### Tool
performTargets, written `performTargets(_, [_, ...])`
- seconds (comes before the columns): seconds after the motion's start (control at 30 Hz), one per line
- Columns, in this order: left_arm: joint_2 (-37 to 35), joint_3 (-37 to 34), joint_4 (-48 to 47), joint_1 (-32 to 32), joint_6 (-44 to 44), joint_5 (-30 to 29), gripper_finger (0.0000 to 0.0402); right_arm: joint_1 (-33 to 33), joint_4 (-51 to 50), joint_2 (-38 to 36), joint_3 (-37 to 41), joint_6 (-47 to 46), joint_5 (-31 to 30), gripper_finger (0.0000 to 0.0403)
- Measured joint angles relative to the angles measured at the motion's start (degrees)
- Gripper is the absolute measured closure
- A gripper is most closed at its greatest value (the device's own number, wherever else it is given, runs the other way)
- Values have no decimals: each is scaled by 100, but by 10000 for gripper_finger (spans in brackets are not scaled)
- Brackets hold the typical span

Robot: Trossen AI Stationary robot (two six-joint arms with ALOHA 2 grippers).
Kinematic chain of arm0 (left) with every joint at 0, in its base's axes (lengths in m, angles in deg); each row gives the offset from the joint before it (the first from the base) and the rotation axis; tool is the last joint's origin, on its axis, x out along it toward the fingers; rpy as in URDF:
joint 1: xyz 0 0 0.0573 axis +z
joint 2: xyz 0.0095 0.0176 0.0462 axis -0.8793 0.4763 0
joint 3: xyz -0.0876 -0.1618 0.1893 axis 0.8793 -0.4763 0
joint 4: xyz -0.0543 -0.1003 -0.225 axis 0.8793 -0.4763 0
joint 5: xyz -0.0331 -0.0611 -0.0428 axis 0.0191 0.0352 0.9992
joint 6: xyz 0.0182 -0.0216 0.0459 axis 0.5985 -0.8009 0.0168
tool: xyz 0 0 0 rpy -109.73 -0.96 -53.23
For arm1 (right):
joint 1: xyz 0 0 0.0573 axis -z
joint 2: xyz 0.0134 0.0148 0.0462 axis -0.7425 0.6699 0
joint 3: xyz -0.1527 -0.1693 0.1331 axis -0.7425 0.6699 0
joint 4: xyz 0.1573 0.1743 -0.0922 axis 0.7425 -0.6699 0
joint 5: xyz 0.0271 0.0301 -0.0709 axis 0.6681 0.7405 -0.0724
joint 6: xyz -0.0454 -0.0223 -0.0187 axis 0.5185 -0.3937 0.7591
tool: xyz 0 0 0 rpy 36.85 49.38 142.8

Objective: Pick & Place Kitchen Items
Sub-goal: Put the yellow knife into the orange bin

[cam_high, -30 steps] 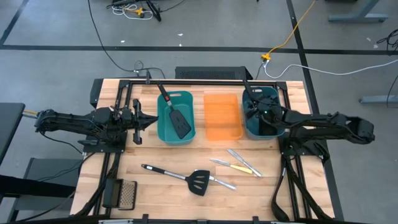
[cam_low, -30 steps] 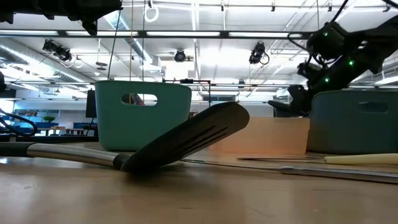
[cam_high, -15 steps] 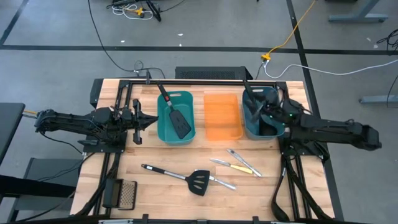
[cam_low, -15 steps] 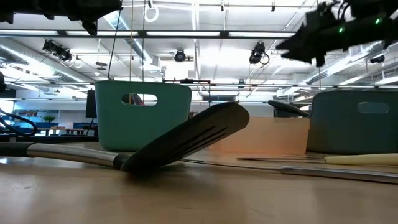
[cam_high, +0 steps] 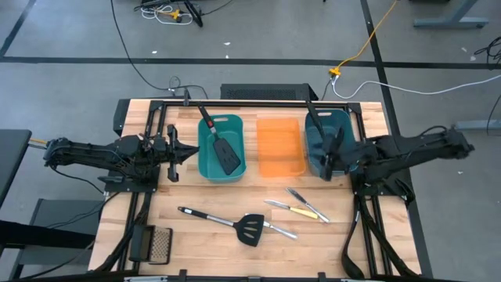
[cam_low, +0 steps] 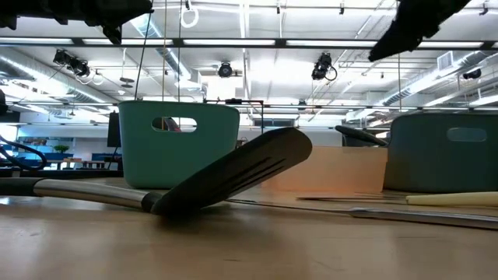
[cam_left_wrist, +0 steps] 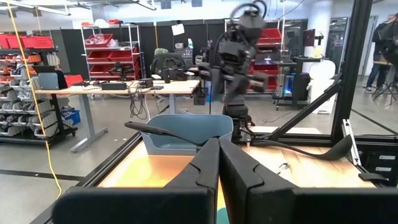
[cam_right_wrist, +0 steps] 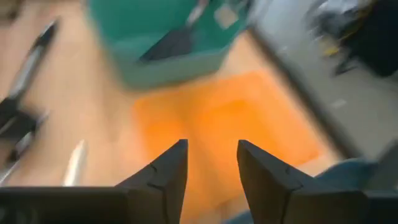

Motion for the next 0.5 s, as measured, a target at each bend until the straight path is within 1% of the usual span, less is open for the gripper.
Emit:
performTargets(0.1, [1,0,-2,1,2,0,388,-194,-373,400,-245,-372,749,265])
performTargets(0.2, [0,0,-2,-1,26,2,388,-267,-348,686,-275,-575,1181,265])
performTargets(0.3, [0,0,0,1,30,2,388,-296,-318,949,-282,-814,1447,256])
performTargets(0.43, [1,0,0,-1,26,2,388,-435,-312,1367,-282,-1002,1660,240])
performTargets(0.5, [1,0,0,-1,26,0,388,-500,-275,1616,-282,-1049,1907,232])
